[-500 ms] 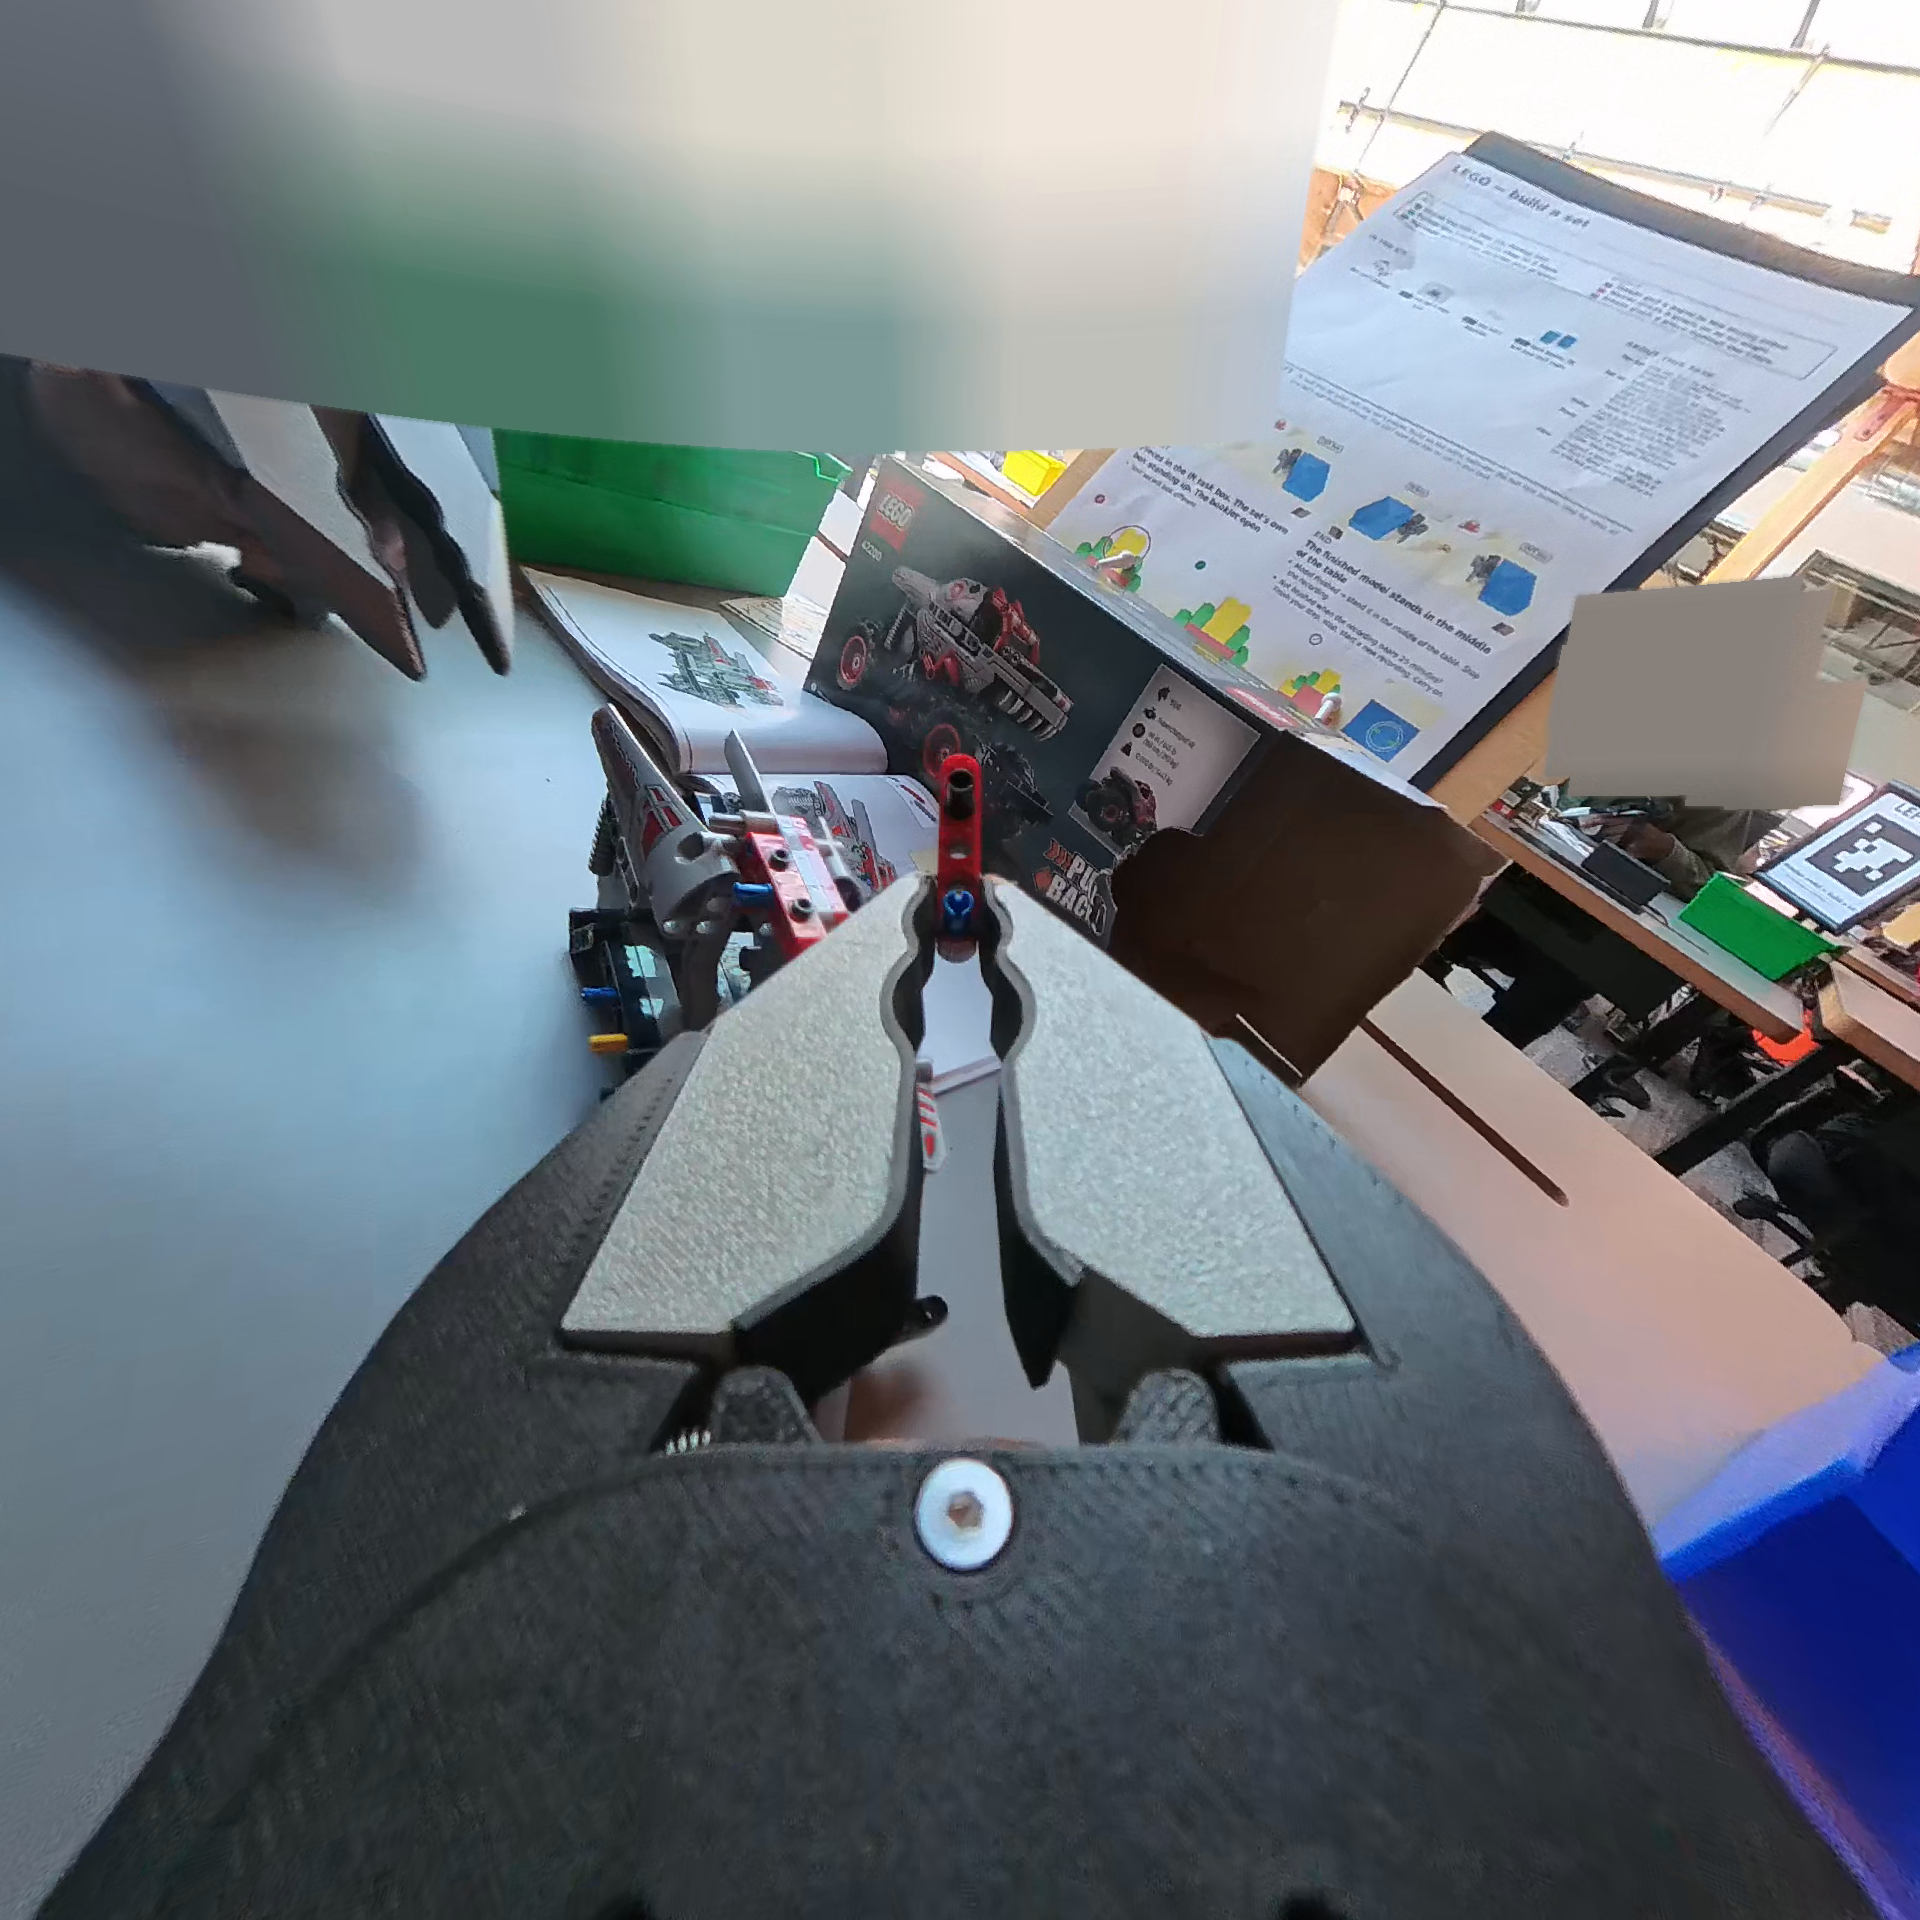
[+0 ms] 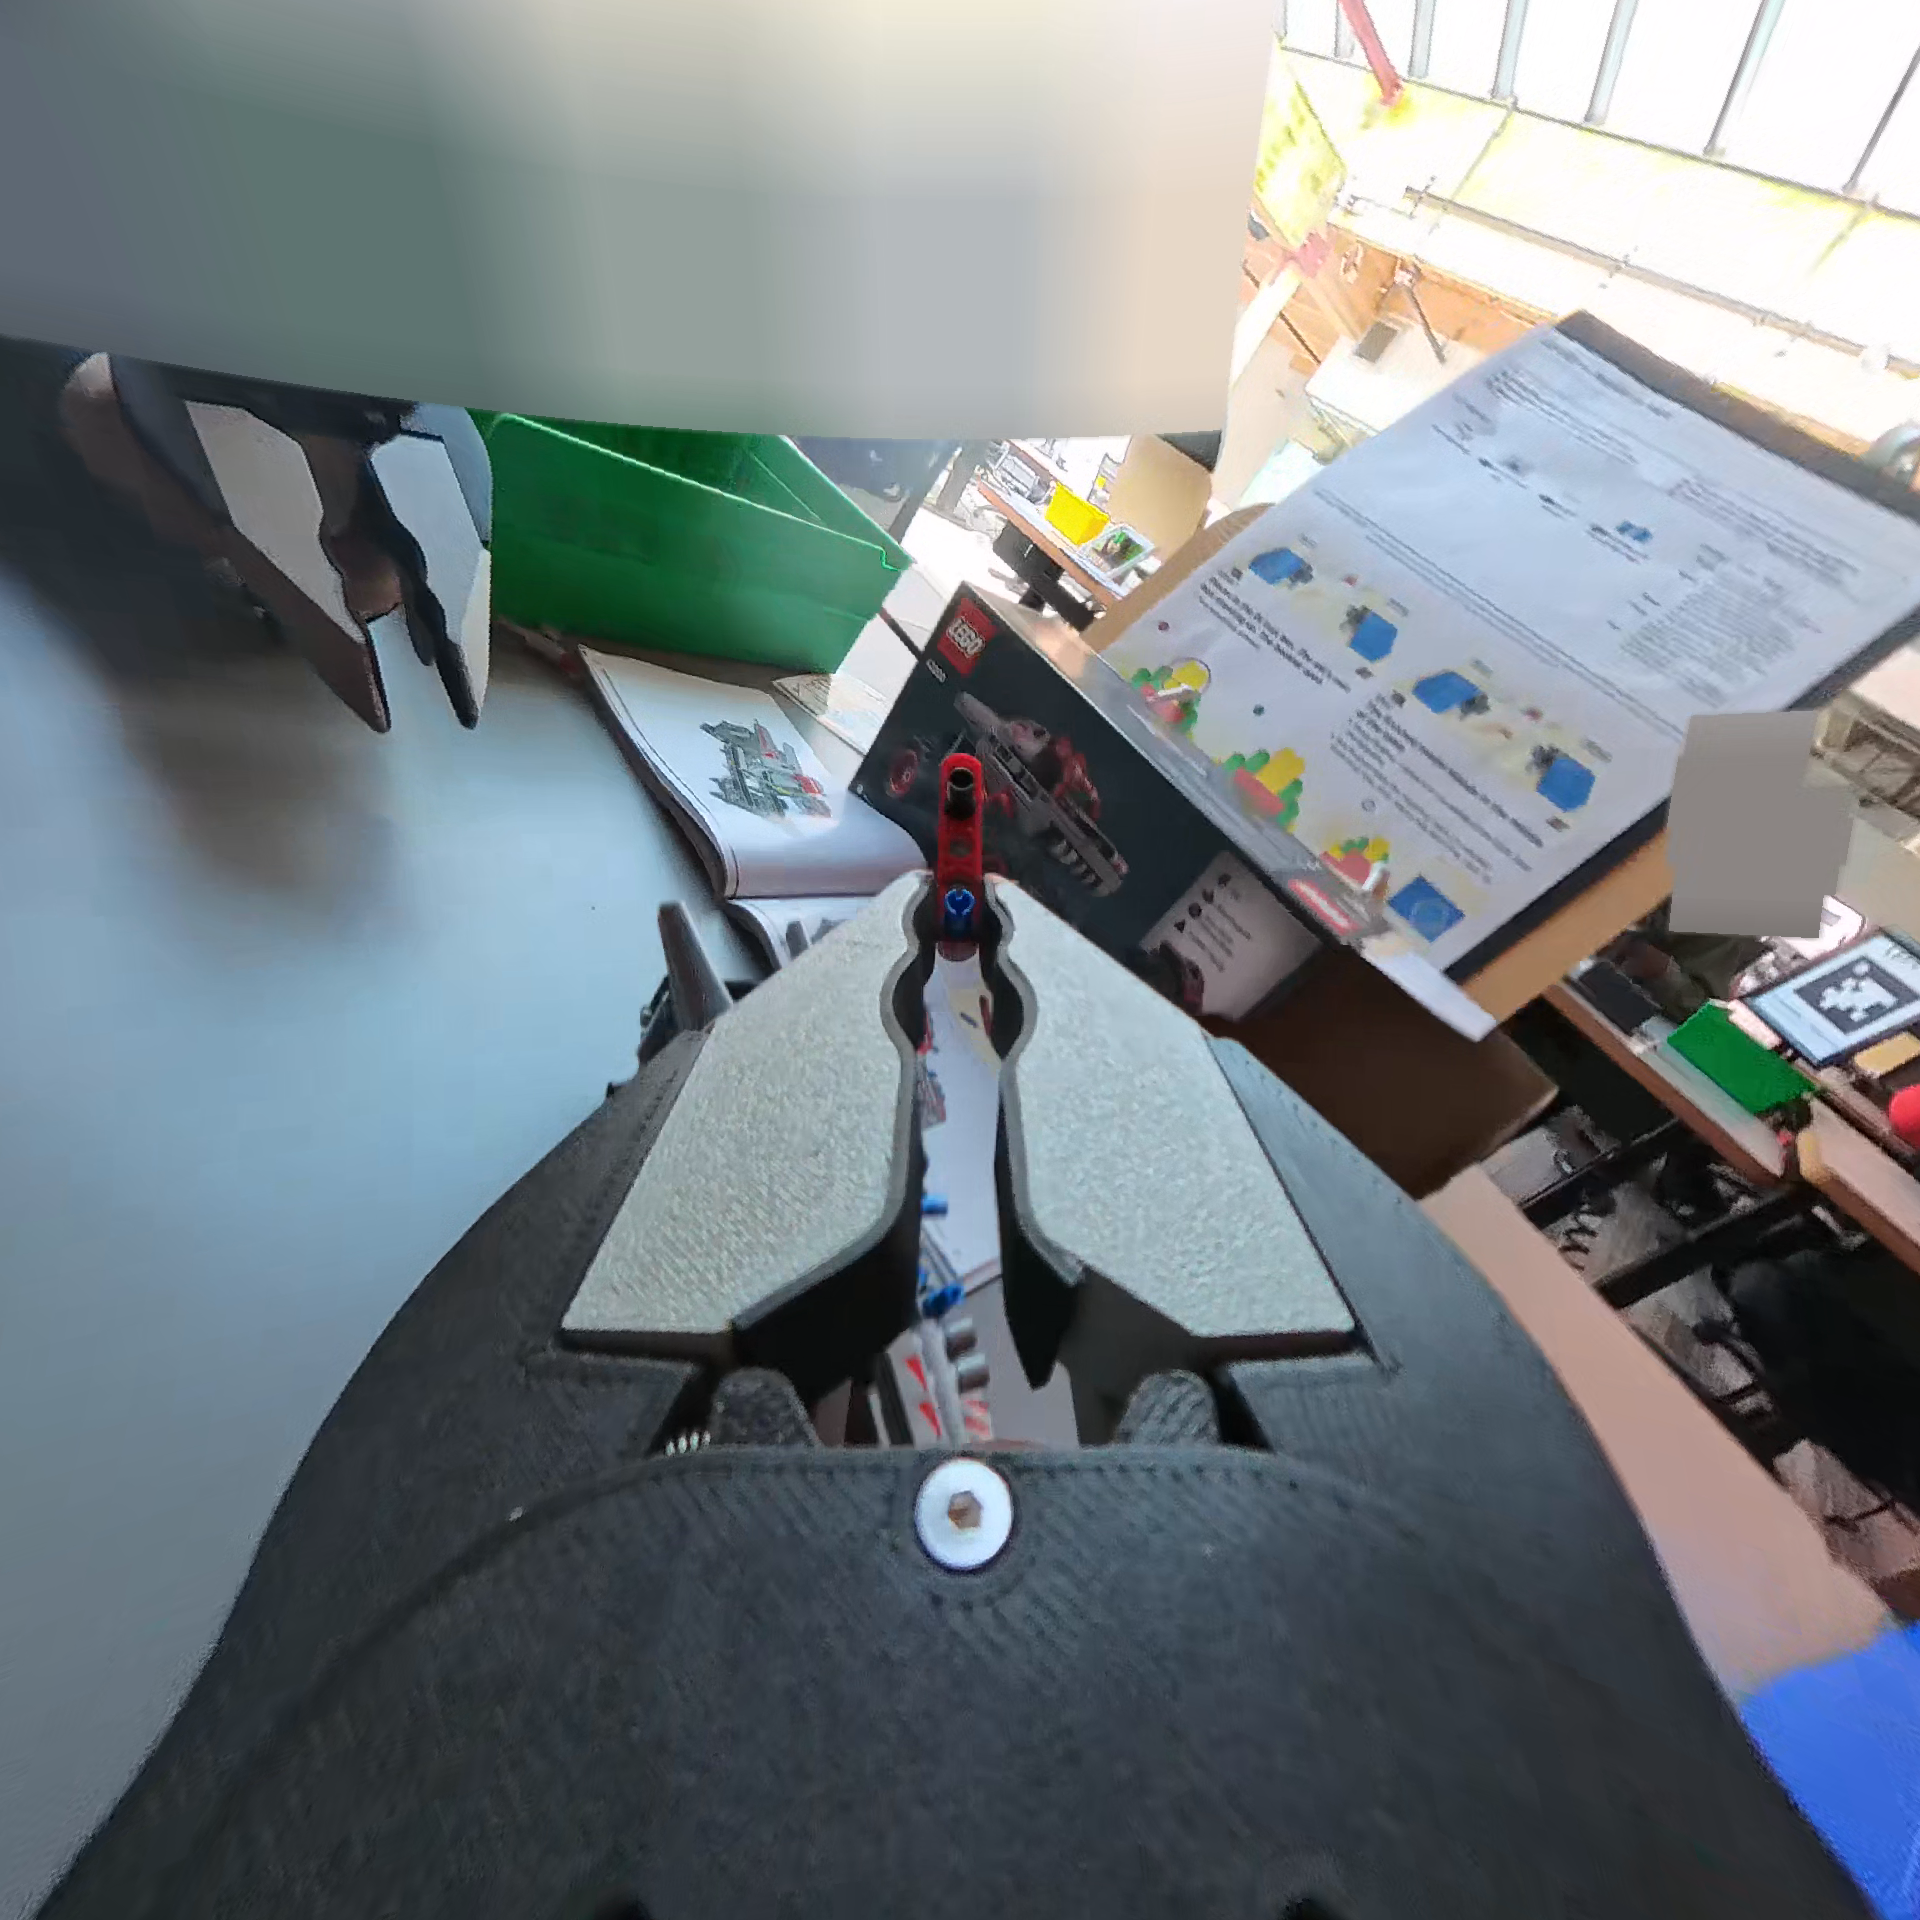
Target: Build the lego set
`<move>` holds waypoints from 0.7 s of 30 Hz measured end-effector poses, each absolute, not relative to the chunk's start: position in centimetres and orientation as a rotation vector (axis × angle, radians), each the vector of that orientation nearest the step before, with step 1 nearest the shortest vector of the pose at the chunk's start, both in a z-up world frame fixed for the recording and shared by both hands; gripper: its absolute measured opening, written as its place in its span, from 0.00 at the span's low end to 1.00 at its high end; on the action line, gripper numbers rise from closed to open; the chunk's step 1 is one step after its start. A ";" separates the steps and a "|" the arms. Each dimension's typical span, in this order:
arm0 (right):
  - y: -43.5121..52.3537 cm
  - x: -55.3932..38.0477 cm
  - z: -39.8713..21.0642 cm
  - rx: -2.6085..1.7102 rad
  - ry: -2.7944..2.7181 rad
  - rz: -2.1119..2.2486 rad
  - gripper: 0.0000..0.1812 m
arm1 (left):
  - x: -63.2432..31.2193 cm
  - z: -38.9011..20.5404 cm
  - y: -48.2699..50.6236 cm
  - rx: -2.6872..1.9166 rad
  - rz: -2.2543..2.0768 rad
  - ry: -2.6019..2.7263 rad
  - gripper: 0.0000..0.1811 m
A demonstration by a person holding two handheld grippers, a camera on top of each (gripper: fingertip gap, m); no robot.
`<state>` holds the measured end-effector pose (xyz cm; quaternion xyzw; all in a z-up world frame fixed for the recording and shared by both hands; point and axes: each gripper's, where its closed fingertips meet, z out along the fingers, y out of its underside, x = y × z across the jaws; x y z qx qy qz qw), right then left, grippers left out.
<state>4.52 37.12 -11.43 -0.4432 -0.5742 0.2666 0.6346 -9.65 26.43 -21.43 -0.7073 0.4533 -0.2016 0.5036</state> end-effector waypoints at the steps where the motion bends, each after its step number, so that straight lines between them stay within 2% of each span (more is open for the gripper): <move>1: 36.9 4.0 -10.9 -0.997 -1.327 0.593 0.02 | -9.8 -21.4 26.3 -1.707 -0.488 1.097 0.09; 9: 36.5 0.9 -9.7 -0.926 -1.501 0.493 0.03 | -10.8 -21.5 26.0 -1.722 -0.490 1.092 0.09; 16: 32.4 0.8 -13.6 -0.934 -1.803 0.577 0.02 | -10.3 -22.2 25.9 -1.732 -0.454 1.150 0.09; 21: 30.3 0.5 -18.3 -1.130 -2.012 0.521 0.03 | -9.9 -22.9 25.6 -1.723 -0.391 1.212 0.10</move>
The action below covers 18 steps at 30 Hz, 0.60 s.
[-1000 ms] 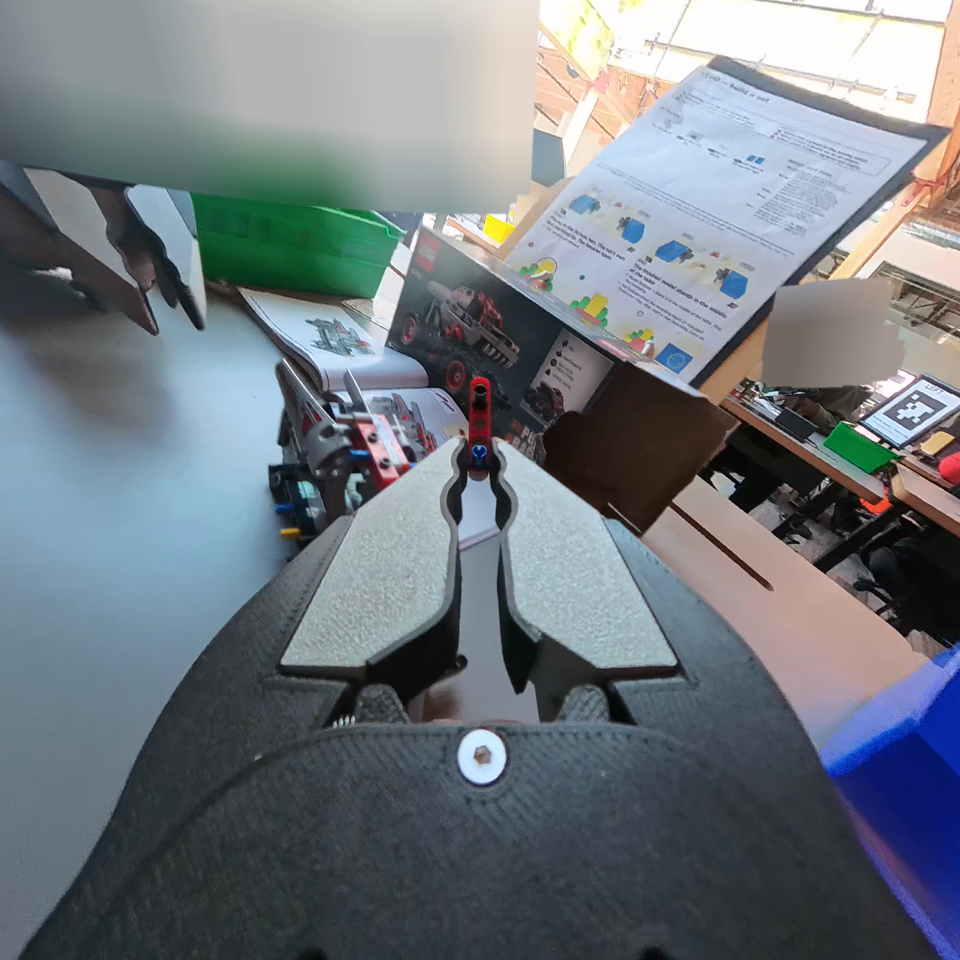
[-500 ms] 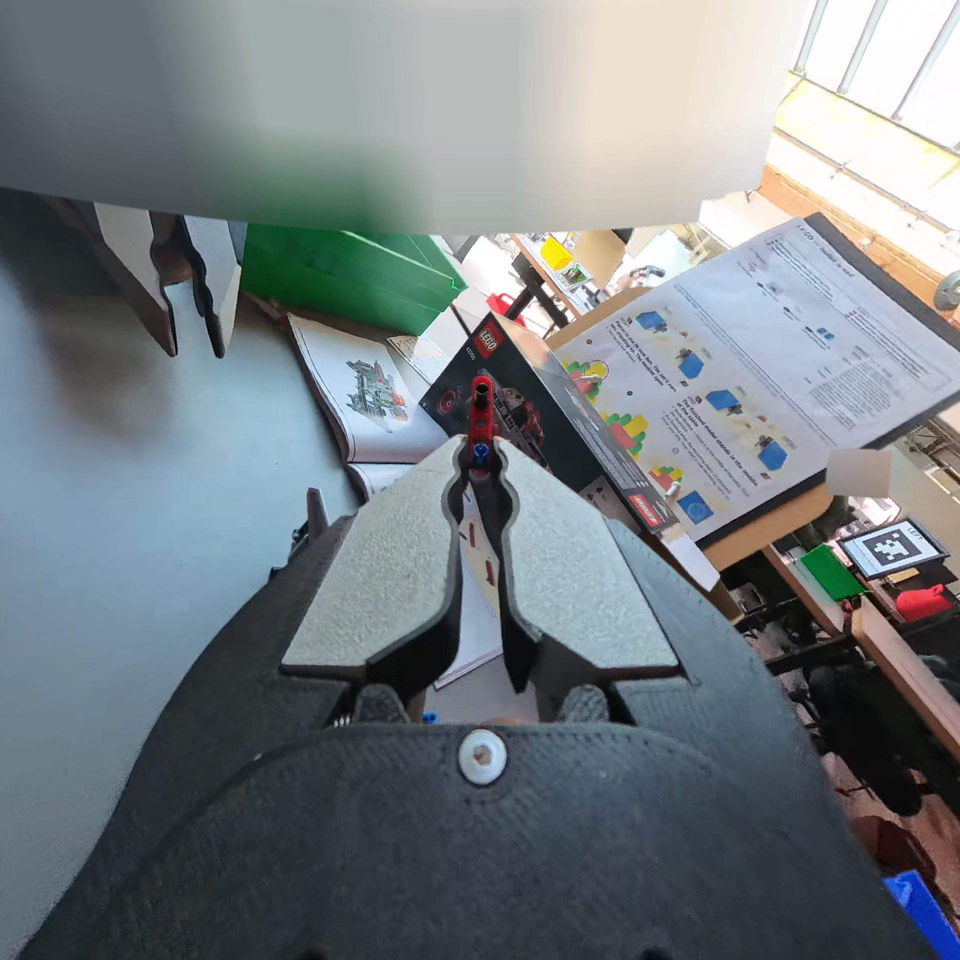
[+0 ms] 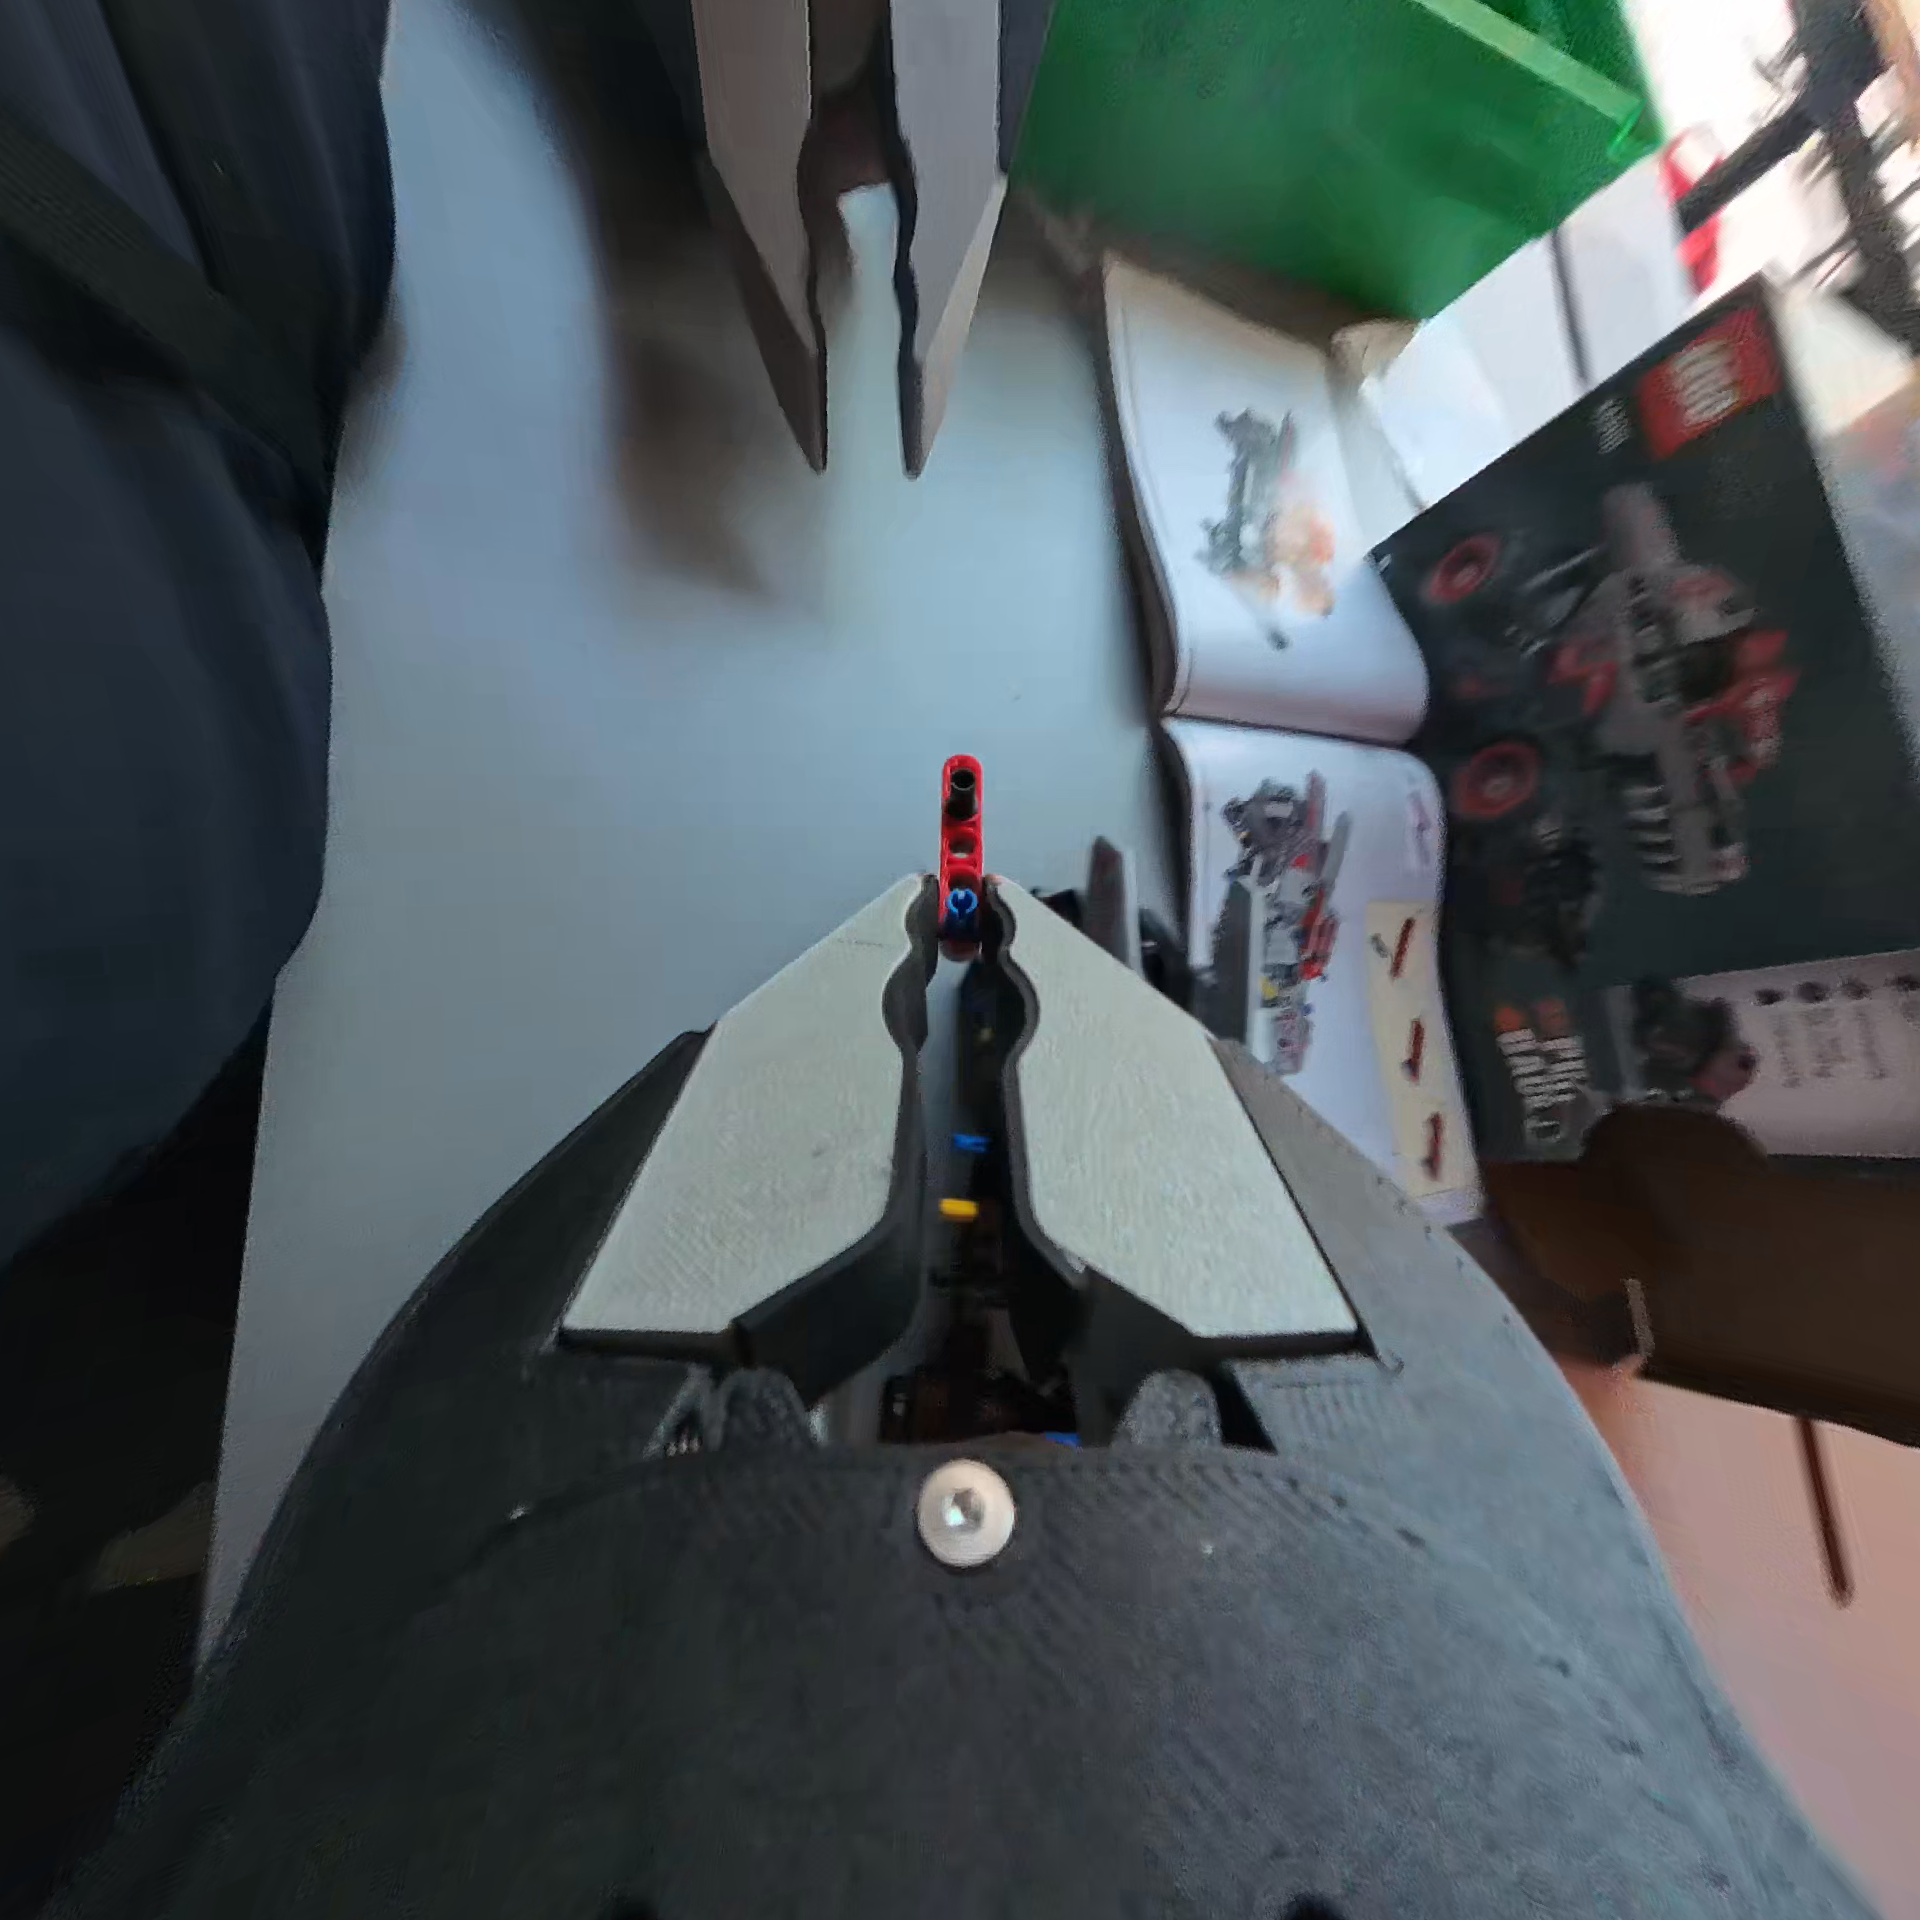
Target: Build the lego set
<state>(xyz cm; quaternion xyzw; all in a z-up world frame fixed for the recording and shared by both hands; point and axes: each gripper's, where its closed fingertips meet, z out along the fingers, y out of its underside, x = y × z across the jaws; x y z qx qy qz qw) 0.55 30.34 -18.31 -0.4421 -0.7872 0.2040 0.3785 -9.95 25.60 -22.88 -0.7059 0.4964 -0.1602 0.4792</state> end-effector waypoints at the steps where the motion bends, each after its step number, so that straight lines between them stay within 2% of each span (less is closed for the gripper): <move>1: 30.1 0.5 -19.4 -1.173 -2.030 0.519 0.03 | -9.9 -22.9 25.6 -1.718 -0.383 1.215 0.10; 5: 28.5 -0.4 -22.9 -1.358 -2.025 0.605 0.03 | -9.9 -22.8 25.4 -1.701 -0.361 1.224 0.10; 9: 29.6 -0.8 -26.2 -1.475 -2.012 0.433 0.03 | -9.9 -23.1 25.4 -1.703 -0.331 1.237 0.10; 15: 29.5 -1.0 -26.6 -1.516 -1.984 0.496 0.03 | -9.9 -23.3 25.5 -1.711 -0.303 1.240 0.10; 18: 29.2 -1.0 -26.5 -1.496 -1.980 0.542 0.07 | -10.0 -23.5 25.7 -1.727 -0.291 1.237 0.10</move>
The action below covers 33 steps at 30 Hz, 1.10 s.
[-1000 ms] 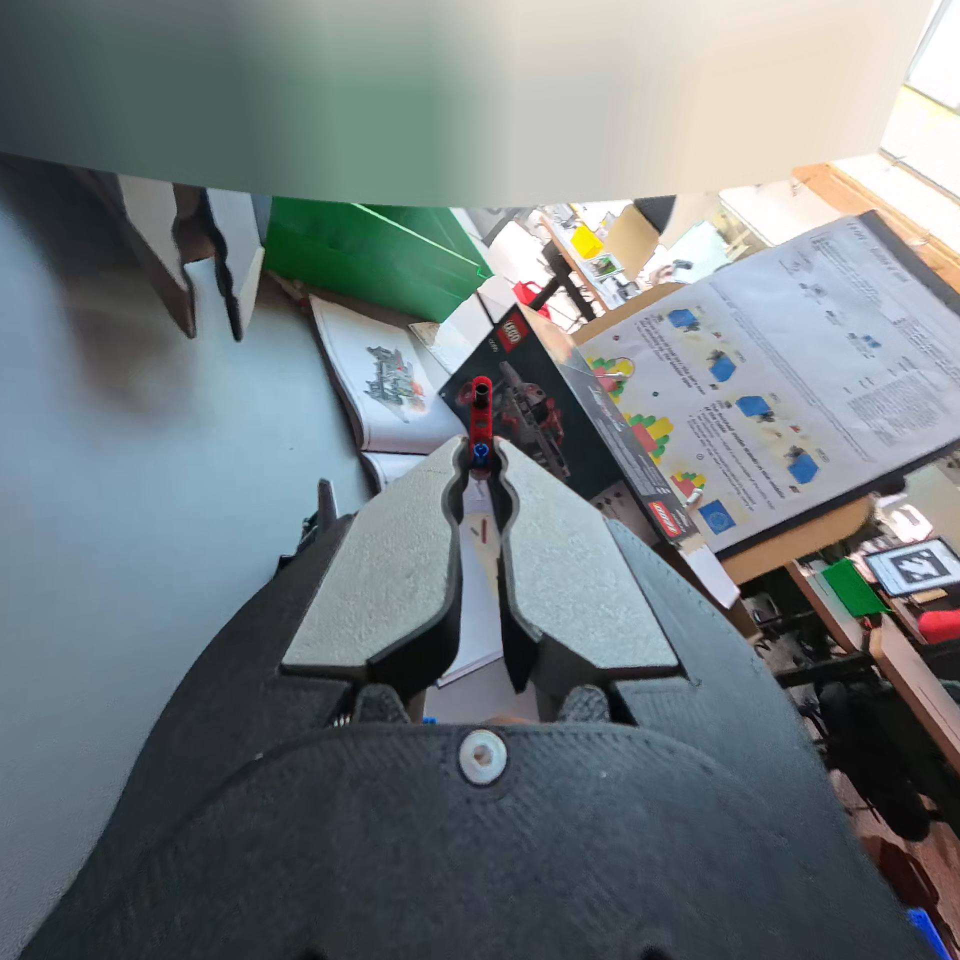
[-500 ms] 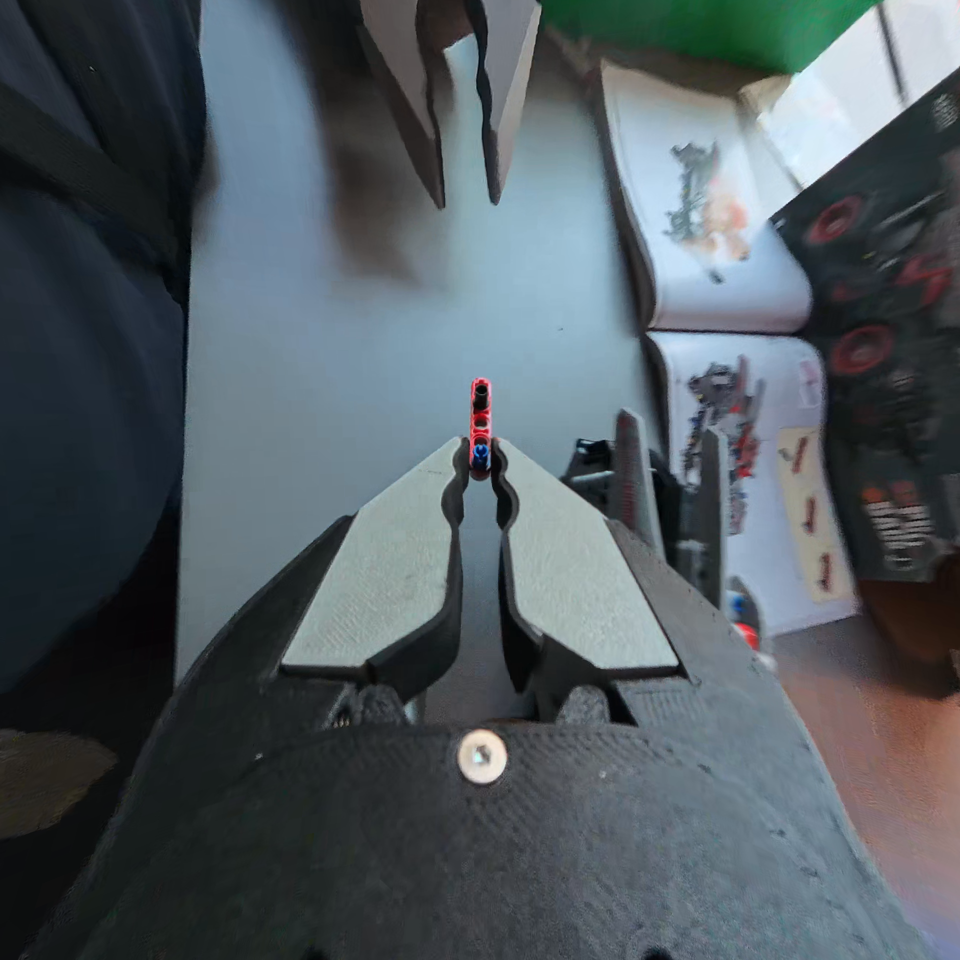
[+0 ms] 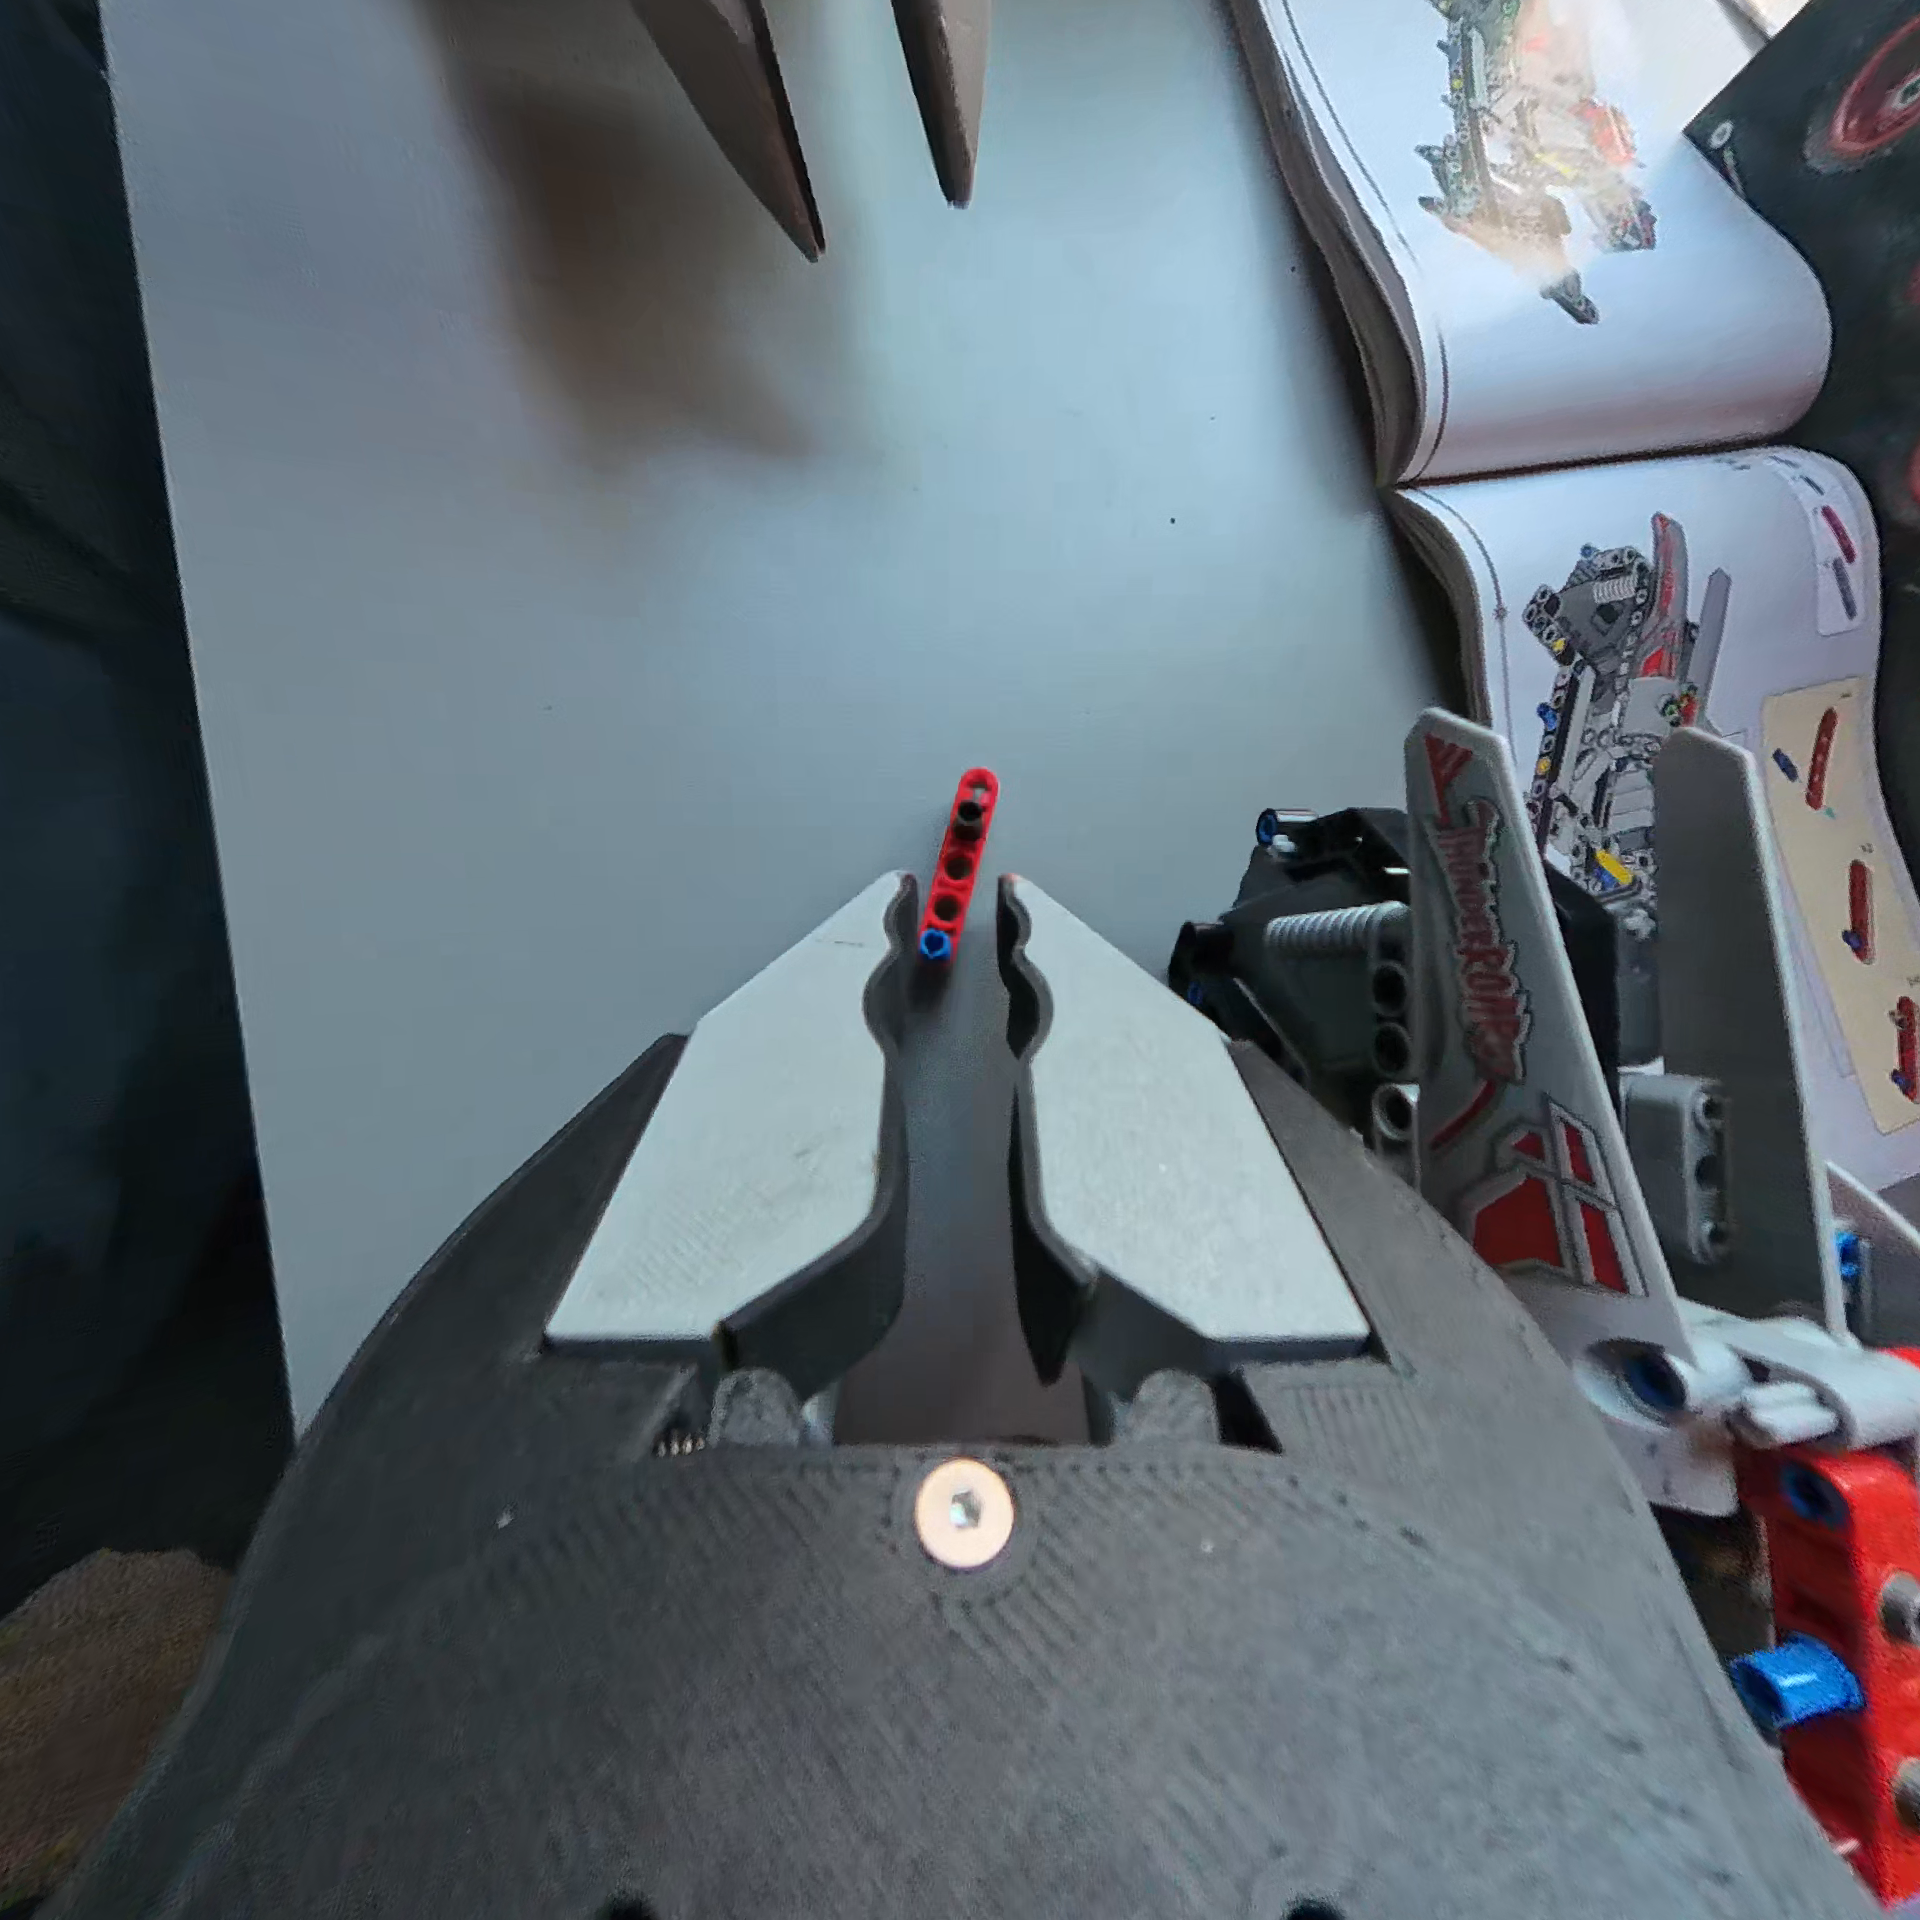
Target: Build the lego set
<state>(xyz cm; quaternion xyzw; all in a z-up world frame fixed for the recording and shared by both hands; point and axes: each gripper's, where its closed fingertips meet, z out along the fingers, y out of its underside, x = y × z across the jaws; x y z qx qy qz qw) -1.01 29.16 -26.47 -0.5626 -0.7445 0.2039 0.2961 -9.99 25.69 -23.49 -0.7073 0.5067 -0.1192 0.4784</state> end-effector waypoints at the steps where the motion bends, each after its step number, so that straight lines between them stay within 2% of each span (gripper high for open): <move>1: 29.1 -1.0 -26.3 -1.486 -1.969 0.556 0.08 | -10.0 -23.6 25.7 -1.732 -0.289 1.238 0.10; 7: 28.4 -0.2 -23.9 -1.414 -1.925 0.685 0.13 | -10.2 -23.5 26.0 -1.755 -0.308 1.212 0.10; 12: 29.8 2.9 -17.2 -1.224 -1.755 0.768 0.17 | -10.6 -23.1 26.5 -1.775 -0.347 1.147 0.14; 13: 30.9 3.7 -15.9 -1.220 -1.688 0.770 0.20 | -10.8 -22.8 26.9 -1.782 -0.345 1.112 0.18; 14: 32.3 4.6 -14.8 -1.233 -1.625 0.767 0.28 | -11.1 -22.5 27.4 -1.783 -0.339 1.068 0.22; 15: 33.6 5.5 -14.0 -1.256 -1.567 0.762 0.39 | -11.3 -22.2 27.7 -1.779 -0.345 1.037 0.24; 16: 34.9 6.3 -13.5 -1.281 -1.524 0.761 0.47 | -11.3 -22.1 27.8 -1.782 -0.372 1.027 0.23; 18: 37.1 7.5 -13.2 -1.320 -1.467 0.764 0.52 | -11.6 -22.1 28.1 -1.815 -0.416 0.992 0.29; 19: 38.2 8.0 -13.1 -1.329 -1.442 0.770 0.52 | -11.6 -22.2 28.1 -1.831 -0.449 0.989 0.28; 22: 39.9 8.8 -13.6 -1.333 -1.431 0.818 0.44 | -11.7 -22.1 28.2 -1.844 -0.502 0.960 0.25; 24: 40.4 8.9 -13.8 -1.309 -1.414 0.868 0.41 | -11.7 -21.6 28.2 -1.819 -0.513 0.947 0.23; 26: 41.2 8.8 -14.7 -1.330 -1.392 0.892 0.42 | -11.9 -21.4 28.5 -1.818 -0.526 0.913 0.24; 28: 42.7 9.1 -16.5 -1.383 -1.392 0.804 0.35 | -12.2 -21.4 28.8 -1.838 -0.538 0.876 0.28; 31: 43.6 9.8 -17.0 -1.381 -1.364 0.709 0.37 | -12.3 -21.7 29.1 -1.854 -0.495 0.871 0.32; 33: 42.6 10.0 -14.9 -1.299 -1.304 0.806 0.35 | -12.1 -21.8 29.1 -1.849 -0.473 0.890 0.29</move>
